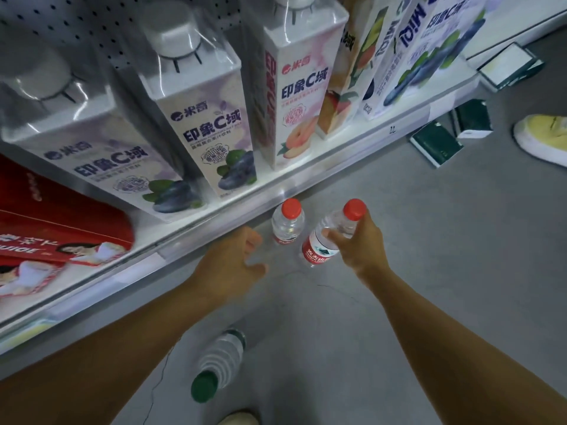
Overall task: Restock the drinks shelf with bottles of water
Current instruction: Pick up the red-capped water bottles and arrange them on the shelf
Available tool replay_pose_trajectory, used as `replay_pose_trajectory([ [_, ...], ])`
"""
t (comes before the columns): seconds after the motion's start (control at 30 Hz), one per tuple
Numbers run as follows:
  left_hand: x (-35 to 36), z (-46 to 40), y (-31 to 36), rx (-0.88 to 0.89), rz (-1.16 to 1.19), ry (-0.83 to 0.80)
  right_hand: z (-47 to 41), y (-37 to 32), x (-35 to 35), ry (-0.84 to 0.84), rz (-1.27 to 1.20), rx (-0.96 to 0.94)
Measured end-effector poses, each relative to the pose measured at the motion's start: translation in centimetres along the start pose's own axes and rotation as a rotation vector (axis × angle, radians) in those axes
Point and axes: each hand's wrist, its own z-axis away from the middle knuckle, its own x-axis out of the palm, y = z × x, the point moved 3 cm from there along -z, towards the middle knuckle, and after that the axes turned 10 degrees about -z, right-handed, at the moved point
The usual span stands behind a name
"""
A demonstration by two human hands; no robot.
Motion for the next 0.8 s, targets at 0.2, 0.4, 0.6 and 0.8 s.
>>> replay_pose_trajectory([
  [0.2,-3.5,5.1,4.7,0.01,0.031,-0.018,3.8,-6.9,-5.8,-0.034,-0.081,0.008],
  [0.4,-10.1,12.3,11.5,0.056,0.027,-0.06,10.1,-18.5,-11.5,-0.202,-0.145,0.0],
  [0.6,-18.9,21.1,18.9,0.071,0.276,-0.118,17.6,-31.7,-15.5,-0.359,-0.186,-0.081],
  [0.8,-26.6,29.9,24.4,0.138,0.447,-0.09,24.9,-44.7,-18.5,-0.397,-0.066,-0.249],
])
